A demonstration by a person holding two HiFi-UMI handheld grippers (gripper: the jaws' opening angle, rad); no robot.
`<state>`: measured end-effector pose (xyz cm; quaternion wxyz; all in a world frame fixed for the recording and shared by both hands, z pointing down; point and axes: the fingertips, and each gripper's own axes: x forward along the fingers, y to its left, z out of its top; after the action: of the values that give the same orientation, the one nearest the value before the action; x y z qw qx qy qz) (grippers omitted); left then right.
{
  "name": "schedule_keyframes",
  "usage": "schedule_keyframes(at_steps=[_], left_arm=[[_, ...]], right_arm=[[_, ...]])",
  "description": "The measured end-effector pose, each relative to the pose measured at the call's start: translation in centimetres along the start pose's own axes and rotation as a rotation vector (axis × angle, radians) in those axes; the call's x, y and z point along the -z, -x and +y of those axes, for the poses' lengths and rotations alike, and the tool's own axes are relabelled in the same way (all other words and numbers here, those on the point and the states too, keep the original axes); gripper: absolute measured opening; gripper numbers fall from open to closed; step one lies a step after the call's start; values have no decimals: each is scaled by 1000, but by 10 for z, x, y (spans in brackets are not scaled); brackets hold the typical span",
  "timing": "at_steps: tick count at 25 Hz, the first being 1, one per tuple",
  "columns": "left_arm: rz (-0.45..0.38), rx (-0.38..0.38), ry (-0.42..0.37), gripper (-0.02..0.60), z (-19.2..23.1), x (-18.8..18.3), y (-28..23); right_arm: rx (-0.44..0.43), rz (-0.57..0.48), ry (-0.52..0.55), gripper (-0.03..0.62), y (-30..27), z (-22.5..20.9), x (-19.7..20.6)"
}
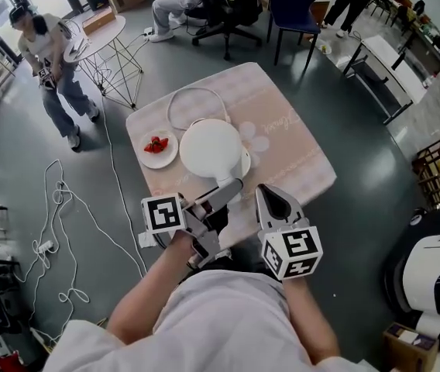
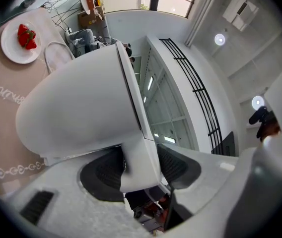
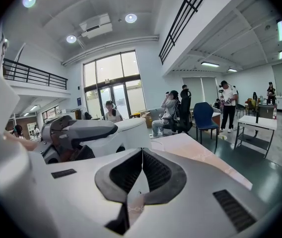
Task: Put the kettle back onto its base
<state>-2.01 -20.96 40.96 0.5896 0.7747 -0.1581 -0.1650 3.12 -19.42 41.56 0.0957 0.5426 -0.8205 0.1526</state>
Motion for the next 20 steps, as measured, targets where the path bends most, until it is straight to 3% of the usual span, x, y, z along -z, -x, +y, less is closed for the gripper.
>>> schedule_keyframes(at_steps=[9,20], left_arm=[[11,3,16,215,13,-16,-18],[-21,-38,9,216,29,-25,-46]], right_arm=[[17,16,1,6,-16,-19,-1],[-48,40,-6,6,-42,-57,0]])
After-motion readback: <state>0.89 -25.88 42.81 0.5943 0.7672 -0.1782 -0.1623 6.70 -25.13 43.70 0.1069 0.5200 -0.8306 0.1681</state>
